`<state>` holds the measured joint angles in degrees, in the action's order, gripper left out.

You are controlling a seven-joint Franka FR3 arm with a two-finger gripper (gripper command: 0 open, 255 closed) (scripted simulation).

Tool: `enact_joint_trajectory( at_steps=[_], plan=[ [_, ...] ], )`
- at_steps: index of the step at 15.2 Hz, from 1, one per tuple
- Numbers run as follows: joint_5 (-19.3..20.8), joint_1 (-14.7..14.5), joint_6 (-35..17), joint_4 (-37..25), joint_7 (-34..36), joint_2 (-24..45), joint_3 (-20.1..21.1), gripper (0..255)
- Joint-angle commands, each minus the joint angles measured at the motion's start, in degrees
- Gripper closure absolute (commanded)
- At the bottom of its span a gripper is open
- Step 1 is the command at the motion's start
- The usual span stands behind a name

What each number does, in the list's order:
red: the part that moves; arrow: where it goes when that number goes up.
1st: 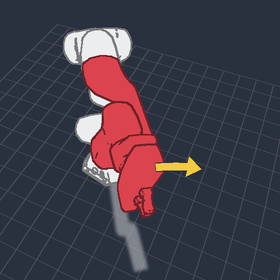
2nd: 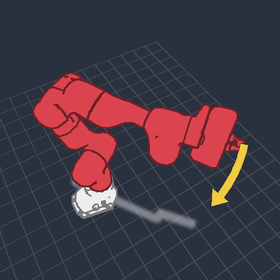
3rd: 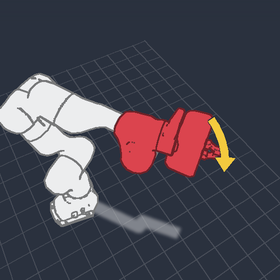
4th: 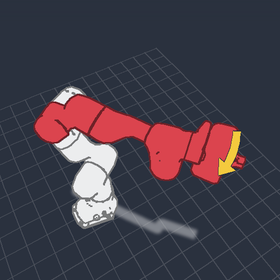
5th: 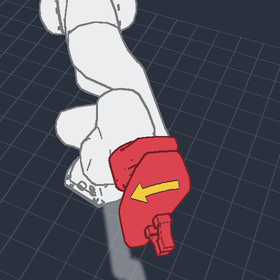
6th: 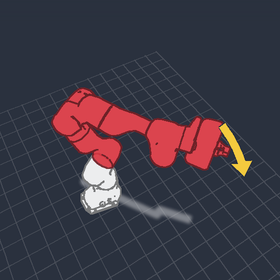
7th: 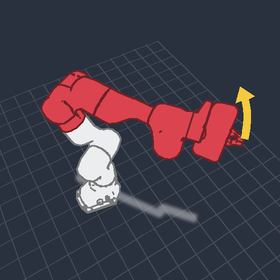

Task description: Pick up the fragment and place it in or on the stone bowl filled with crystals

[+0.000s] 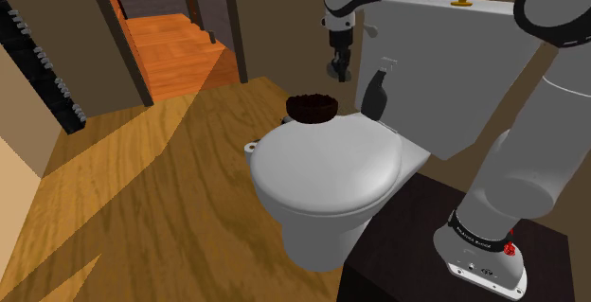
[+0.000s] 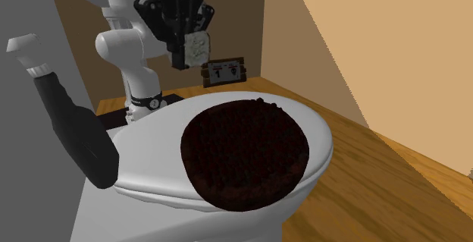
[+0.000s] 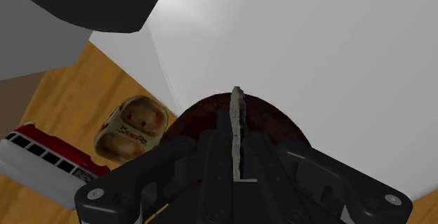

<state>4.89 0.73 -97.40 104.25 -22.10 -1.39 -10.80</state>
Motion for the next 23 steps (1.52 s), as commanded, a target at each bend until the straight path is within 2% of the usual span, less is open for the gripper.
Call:
enact_joint_trajectory(
  at_steps=[1, 5, 6, 17, 23],
  plan=[
    [-0.8, -0.7, 0.4, -3.6, 1.3, 3.3, 0.7, 255],
    [-2.3, -1.8, 2.6, -13.9, 3.1, 11.7, 1.8, 255],
    [-2.9, -2.1, 3.9, -19.1, 3.9, 15.7, 2.2, 255],
    [-2.9, -2.2, -4.4, -11.0, 4.3, 16.0, 2.3, 255],
    [-2.9, -2.2, -4.8, -10.7, 4.3, 16.0, 2.3, 255]
  ],
)
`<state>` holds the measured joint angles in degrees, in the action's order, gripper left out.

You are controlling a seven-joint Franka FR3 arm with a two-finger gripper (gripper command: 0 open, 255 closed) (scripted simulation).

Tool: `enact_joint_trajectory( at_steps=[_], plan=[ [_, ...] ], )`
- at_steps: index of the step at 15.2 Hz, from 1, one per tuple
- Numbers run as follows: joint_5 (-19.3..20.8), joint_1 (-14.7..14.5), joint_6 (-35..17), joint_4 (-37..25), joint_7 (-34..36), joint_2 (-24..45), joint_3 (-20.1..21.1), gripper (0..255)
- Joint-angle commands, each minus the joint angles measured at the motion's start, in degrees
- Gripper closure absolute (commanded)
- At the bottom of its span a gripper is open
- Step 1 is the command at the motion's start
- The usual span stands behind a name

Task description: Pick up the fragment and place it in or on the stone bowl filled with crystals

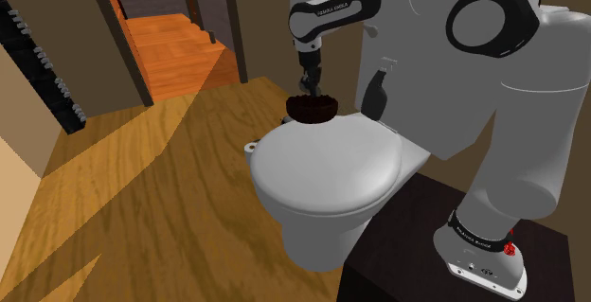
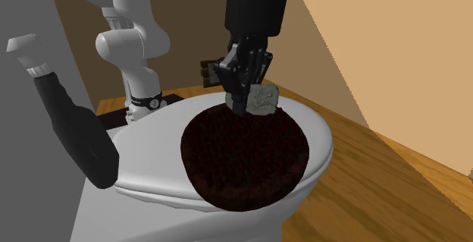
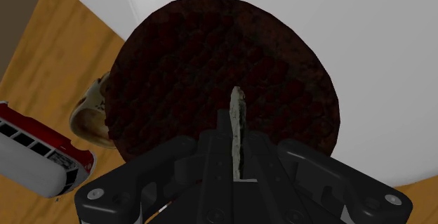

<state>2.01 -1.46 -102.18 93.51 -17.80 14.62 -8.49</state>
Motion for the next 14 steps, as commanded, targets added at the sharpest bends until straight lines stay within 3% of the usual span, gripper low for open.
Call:
enact_joint_trajectory(
  at_steps=[1, 3, 4, 9, 14],
  plan=[
    [0.0, 0.0, 0.0, 0.0, 0.0, 0.0, 0.0, 255],
    [0.0, 0.0, 0.0, 0.0, 0.0, 0.0, 0.0, 255],
    [0.0, 0.0, 0.0, 0.0, 0.0, 0.0, 0.0, 0],
    [0.0, 0.0, 0.0, 0.0, 0.0, 0.0, 0.0, 0],
    [-0.1, -0.1, 7.5, -8.1, -0.1, 0.6, 0.1, 0]
  ],
)
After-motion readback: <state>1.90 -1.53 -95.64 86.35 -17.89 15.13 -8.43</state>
